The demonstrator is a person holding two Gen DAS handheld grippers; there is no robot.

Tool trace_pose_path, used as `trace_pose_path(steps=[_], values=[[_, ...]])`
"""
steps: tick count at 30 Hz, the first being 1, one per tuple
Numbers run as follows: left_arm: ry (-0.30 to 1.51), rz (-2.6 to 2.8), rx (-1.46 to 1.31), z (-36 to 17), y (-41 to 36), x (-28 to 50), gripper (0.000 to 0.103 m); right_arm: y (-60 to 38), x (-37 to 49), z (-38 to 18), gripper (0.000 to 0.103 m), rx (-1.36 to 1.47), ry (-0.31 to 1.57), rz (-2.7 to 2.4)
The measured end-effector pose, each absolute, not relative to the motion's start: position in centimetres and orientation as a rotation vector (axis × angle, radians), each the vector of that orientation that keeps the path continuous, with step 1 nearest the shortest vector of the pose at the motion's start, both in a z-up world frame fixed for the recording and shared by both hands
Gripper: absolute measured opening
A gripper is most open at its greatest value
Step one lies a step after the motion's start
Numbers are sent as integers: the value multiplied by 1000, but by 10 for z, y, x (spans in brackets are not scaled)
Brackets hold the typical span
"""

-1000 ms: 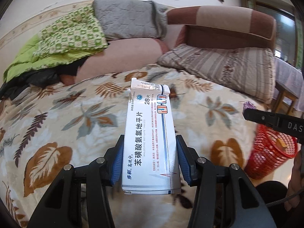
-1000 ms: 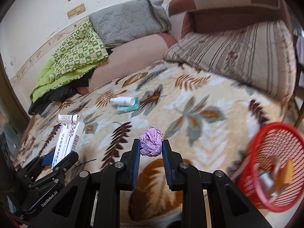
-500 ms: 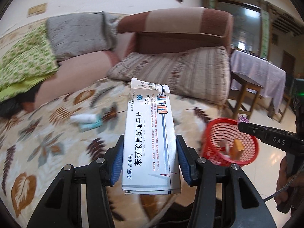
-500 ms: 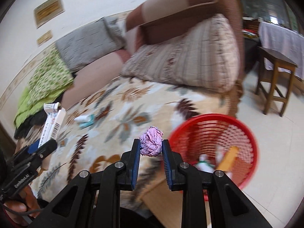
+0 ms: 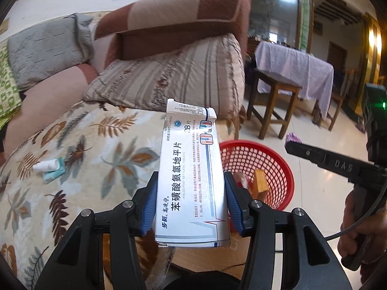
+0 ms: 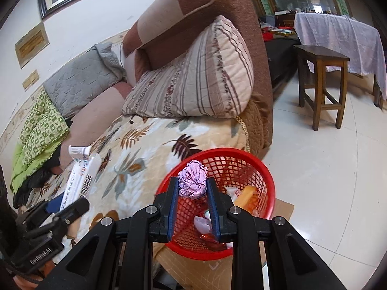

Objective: Collect trash
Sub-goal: 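Carry the white box and pink tissue with both tools to the red wastebasket, then open both tools over the red wastebasket to drop the box and tissue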

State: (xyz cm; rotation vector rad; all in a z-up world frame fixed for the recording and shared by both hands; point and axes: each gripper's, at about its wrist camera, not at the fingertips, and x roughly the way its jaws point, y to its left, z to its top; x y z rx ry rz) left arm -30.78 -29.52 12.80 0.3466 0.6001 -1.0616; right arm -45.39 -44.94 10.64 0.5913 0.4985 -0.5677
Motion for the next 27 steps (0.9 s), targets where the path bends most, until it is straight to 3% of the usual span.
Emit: trace_pose_path(steps=[27], values=[[642,-1059,451,92,-342,-317,50,-472,-449,86,25,606,534,-565]])
